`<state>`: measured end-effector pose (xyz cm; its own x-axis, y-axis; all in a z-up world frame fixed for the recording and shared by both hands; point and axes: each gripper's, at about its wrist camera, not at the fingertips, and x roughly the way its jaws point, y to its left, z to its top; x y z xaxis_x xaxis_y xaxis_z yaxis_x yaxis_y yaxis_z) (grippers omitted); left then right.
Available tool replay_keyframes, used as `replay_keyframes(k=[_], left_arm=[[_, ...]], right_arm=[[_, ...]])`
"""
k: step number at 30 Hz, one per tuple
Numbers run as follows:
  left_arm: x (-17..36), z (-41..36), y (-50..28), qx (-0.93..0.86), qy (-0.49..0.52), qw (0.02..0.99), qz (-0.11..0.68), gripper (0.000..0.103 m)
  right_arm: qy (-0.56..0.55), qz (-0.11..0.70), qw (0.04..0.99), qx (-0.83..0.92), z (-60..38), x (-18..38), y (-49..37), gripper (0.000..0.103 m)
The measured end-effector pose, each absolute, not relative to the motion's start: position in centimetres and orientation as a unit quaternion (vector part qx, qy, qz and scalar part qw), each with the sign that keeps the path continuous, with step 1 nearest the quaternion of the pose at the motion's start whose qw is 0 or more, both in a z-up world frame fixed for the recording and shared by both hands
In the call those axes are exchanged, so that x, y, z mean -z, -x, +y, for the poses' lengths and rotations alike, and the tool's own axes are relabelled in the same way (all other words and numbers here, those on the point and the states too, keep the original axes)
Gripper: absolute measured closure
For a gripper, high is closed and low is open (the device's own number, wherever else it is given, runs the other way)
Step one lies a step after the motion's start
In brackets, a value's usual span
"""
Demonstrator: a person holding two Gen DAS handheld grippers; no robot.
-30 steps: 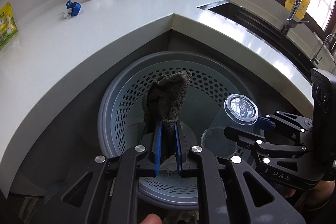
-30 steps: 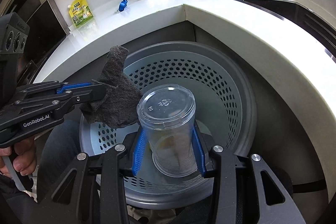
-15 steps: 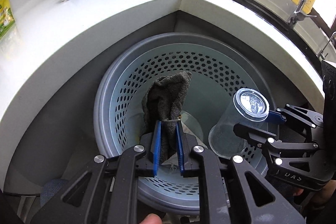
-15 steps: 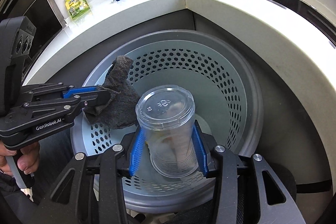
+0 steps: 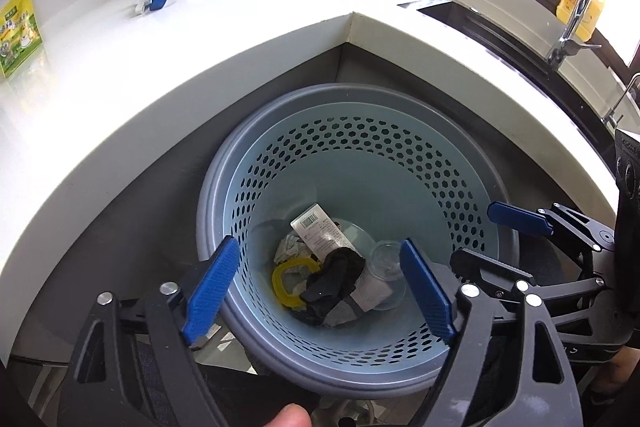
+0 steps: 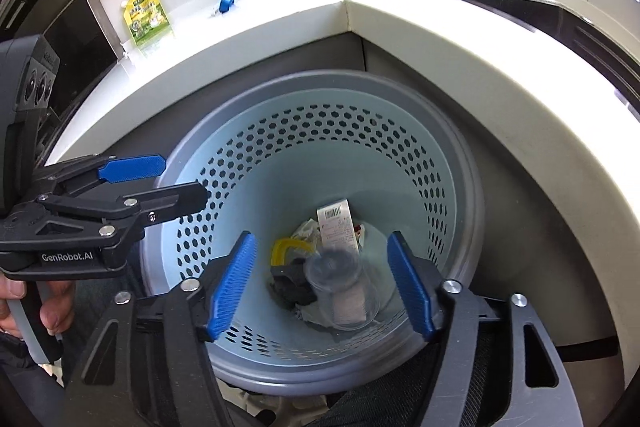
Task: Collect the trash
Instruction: 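Carry the cloth and cup over the grey bin and open both tools, then move both tools back to the counter toward the blue lanyard and plastic bag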
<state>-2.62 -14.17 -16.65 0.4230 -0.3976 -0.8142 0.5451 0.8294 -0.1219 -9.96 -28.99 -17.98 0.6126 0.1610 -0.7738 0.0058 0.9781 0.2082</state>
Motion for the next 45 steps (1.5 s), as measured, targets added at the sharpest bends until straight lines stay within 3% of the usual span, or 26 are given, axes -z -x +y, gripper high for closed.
replay_keyframes(k=[5, 10, 28, 36, 45], left_arm=[[14.1, -13.3, 3.6, 0.283, -0.065, 0.854, 0.431, 0.008], [10.6, -12.1, 4.1, 0.285, -0.047, 0.872, 0.396, 0.007], [3.4, -9.1, 0.2, 0.265, -0.023, 0.902, 0.34, 0.007], [2.4, -9.0, -2.7, 0.249, -0.02, 0.909, 0.332, 0.007], [3.2, -9.1, -11.3, 0.182, -0.033, 0.926, 0.329, 0.007]], right_arm=[[-0.095, 0.414, 0.905, -0.038, -29.3, 16.2, 10.6, 0.02], [-0.104, 0.379, 0.919, -0.039, -29.9, 13.7, 11.4, 0.011], [-0.111, 0.31, 0.943, -0.049, -31.0, 6.9, 9.4, 0.009], [-0.113, 0.29, 0.949, -0.057, -31.7, 5.0, 7.8, 0.009], [-0.095, 0.279, 0.953, -0.07, -31.9, 3.5, 3.4, 0.009]])
